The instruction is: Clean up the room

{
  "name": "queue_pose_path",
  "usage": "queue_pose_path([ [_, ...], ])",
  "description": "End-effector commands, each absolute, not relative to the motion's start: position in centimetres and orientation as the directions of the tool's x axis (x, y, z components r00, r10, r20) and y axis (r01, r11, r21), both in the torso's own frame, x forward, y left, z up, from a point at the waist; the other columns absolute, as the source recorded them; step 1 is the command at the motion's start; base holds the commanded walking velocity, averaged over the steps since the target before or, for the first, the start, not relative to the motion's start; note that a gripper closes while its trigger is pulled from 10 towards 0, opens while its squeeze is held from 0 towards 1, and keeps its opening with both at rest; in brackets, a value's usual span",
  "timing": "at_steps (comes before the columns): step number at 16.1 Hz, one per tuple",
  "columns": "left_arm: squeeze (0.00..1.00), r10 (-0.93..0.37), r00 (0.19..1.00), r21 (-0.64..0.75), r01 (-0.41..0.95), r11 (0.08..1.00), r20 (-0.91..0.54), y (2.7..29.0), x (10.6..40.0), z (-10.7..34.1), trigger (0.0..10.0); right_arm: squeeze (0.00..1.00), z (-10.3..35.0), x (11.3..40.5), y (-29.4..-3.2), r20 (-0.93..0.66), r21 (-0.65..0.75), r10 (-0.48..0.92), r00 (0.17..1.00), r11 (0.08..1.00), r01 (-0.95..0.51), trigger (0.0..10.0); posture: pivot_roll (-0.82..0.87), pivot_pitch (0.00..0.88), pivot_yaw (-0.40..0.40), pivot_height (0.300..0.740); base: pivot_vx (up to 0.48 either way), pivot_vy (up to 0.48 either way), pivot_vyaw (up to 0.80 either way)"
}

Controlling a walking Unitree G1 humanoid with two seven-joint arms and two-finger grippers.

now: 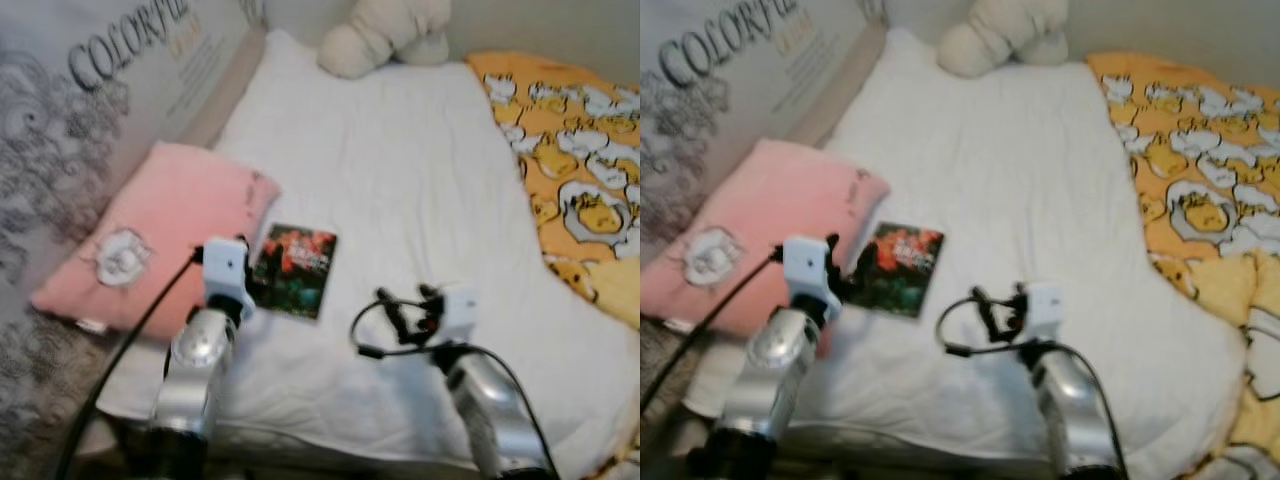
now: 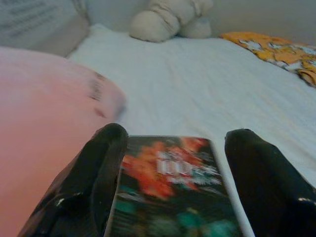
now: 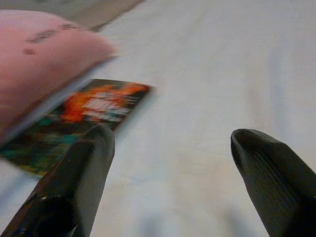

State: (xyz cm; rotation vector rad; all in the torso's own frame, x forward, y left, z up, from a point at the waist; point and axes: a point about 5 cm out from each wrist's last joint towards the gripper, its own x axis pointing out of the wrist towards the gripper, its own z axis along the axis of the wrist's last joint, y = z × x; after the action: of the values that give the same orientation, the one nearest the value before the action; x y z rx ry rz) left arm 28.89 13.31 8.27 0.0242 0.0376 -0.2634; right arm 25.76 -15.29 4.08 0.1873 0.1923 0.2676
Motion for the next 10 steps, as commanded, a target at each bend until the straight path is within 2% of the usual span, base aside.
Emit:
queue_pose_path([
  [1, 0.00, -0.274, 0.961, 0.059, 0.275, 0.960, -0.017, 13.4, 28.9, 8.7, 10.0, 0.00, 4.5, 25.8, -15.7, -0.132, 0.199, 0.235, 0.963, 0.958, -0.207, 10.0, 0.13, 0.000, -0.060, 0.740, 0.000, -0.480, 0.00],
  [4, 0.00, -0.259, 0.966, 0.046, 0.260, 0.965, -0.030, 14.1, 27.6, 7.1, 10.0, 0.00, 3.9, 25.4, -16.9, -0.167, 0.135, 0.094, 0.981, 0.988, -0.072, 10.0, 0.12, 0.000, -0.063, 0.740, 0.000, -0.480, 0.00],
  [7, 0.00, -0.302, 0.953, 0.029, 0.302, 0.953, -0.019, 13.7, 26.8, 7.0, 10.0, 0.00, 3.5, 25.3, -16.9, -0.199, 0.092, 0.085, 0.976, 0.993, -0.068, 10.0, 0.12, 0.000, -0.069, 0.740, 0.000, -0.480, 0.00],
  [10, 0.00, -0.338, 0.941, 0.076, 0.338, 0.938, -0.020, 13.4, 26.9, 6.7, 10.0, 0.00, 3.5, 25.8, -16.6, -0.204, 0.034, 0.111, 0.973, 0.994, -0.107, 10.0, 0.11, 0.000, -0.069, 0.740, 0.000, -0.480, 0.00],
])
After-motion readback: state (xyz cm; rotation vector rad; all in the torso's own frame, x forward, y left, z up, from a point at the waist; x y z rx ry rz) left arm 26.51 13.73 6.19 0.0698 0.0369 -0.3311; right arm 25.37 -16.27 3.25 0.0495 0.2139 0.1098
